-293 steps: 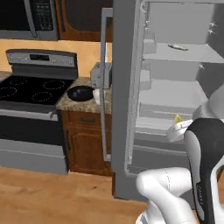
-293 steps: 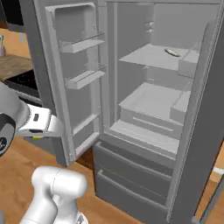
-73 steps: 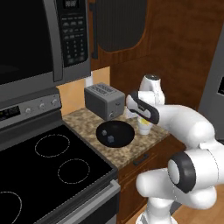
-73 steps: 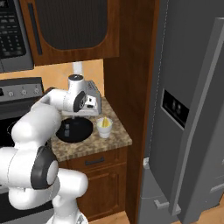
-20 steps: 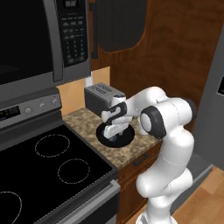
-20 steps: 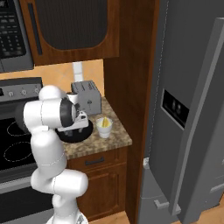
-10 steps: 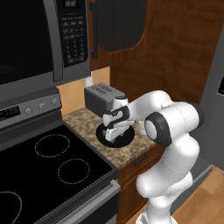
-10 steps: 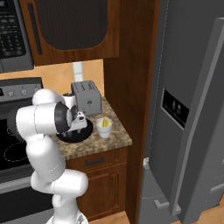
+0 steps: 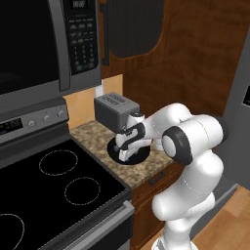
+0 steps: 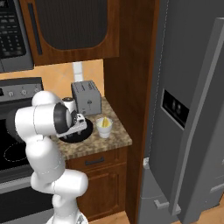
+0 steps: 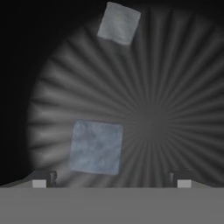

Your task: Grab a lemon wedge from the fridge and one ice cube from the ice bowl, and put them in the glass of lemonade.

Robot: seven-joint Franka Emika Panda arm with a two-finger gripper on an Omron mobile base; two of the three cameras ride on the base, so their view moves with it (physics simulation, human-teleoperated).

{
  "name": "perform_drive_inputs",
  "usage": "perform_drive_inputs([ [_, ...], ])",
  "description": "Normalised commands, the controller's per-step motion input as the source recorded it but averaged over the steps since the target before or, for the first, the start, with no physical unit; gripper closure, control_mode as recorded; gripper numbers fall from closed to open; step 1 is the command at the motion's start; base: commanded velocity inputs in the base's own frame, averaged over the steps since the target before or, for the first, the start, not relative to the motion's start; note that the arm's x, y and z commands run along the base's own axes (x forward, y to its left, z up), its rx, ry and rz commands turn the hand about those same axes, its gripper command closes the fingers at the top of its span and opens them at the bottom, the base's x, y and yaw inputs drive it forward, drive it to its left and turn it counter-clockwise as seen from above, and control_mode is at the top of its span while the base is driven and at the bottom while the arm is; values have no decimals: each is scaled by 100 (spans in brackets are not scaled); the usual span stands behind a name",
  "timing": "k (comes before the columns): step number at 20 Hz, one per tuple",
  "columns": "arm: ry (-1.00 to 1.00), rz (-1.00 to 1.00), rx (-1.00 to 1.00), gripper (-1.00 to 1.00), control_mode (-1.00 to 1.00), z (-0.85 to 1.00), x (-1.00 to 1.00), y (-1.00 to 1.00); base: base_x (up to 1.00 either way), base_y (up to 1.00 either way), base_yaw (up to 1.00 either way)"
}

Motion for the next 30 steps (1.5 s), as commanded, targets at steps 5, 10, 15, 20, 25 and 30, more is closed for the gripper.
perform_drive_inputs([
  [5,2,0,0,-100,-100,0,20,11,0,0,0],
  [10,0,0,0,-100,-100,0,20,8,0,0,0],
  [15,0,0,0,-100,-100,-13,-5,0,0,0,0],
  [20,0,0,0,-100,-100,-15,0,0,0,0,0],
  [25,0,0,0,-100,-100,0,4,0,0,0,0],
  [30,0,0,0,-100,-100,0,5,0,0,0,0],
])
